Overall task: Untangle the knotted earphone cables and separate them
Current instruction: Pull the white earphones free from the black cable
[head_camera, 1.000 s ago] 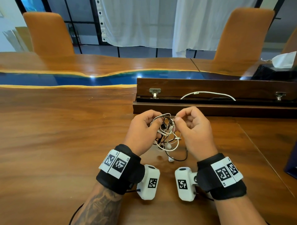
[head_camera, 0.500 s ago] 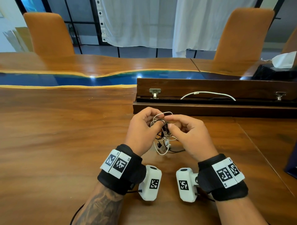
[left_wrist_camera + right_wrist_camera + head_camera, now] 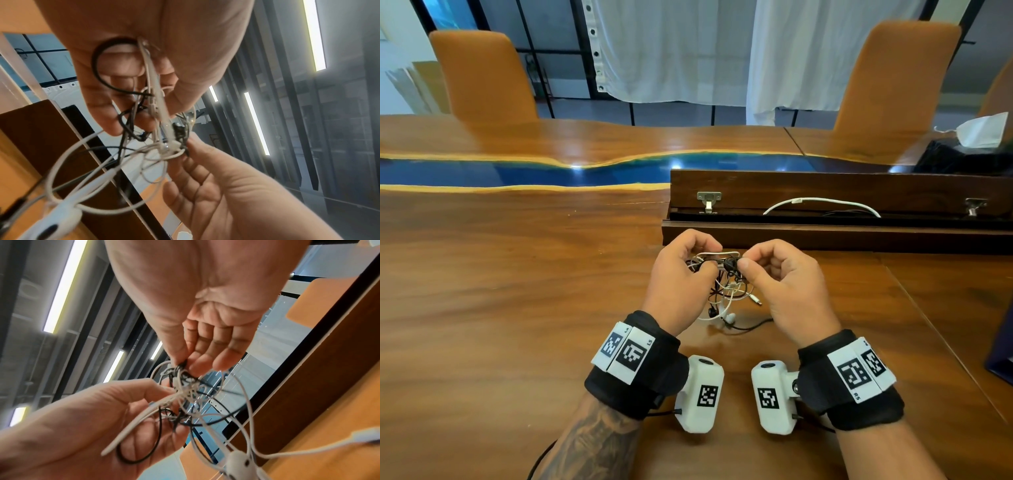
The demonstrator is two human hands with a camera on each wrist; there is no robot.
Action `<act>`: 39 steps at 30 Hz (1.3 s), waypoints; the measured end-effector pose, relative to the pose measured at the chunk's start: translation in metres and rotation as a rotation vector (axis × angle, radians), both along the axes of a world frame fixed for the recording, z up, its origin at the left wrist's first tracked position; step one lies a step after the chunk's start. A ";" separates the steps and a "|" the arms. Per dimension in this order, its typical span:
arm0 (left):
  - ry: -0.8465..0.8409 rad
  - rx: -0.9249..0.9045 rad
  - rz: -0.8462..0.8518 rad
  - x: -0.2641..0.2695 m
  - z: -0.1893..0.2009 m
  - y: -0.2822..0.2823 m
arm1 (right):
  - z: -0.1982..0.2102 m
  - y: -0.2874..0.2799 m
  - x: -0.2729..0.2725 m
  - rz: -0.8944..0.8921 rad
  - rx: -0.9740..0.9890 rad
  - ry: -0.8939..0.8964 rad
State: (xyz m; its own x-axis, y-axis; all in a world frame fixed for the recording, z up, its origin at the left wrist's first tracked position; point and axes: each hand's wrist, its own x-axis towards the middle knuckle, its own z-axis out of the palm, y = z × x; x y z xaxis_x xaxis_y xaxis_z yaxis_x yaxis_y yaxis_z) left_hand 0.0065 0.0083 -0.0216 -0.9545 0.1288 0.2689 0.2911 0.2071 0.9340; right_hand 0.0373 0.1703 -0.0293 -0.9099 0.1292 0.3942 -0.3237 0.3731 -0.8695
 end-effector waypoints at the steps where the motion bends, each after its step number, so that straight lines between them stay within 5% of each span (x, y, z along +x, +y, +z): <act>1: -0.002 0.012 0.004 0.000 0.000 0.000 | 0.000 0.000 0.000 0.008 0.021 -0.024; 8: 0.013 0.048 -0.051 0.005 0.005 0.003 | -0.002 0.003 0.000 -0.050 0.107 -0.024; 25: -0.086 0.029 -0.082 0.004 0.009 -0.005 | 0.003 -0.006 0.003 -0.055 -0.134 0.126; 31: -0.075 -0.036 -0.228 0.008 0.009 -0.001 | 0.004 -0.005 0.004 -0.057 -0.081 0.163; 39: -0.010 0.085 0.040 -0.007 -0.001 -0.006 | 0.004 0.001 -0.001 -0.053 -0.317 0.195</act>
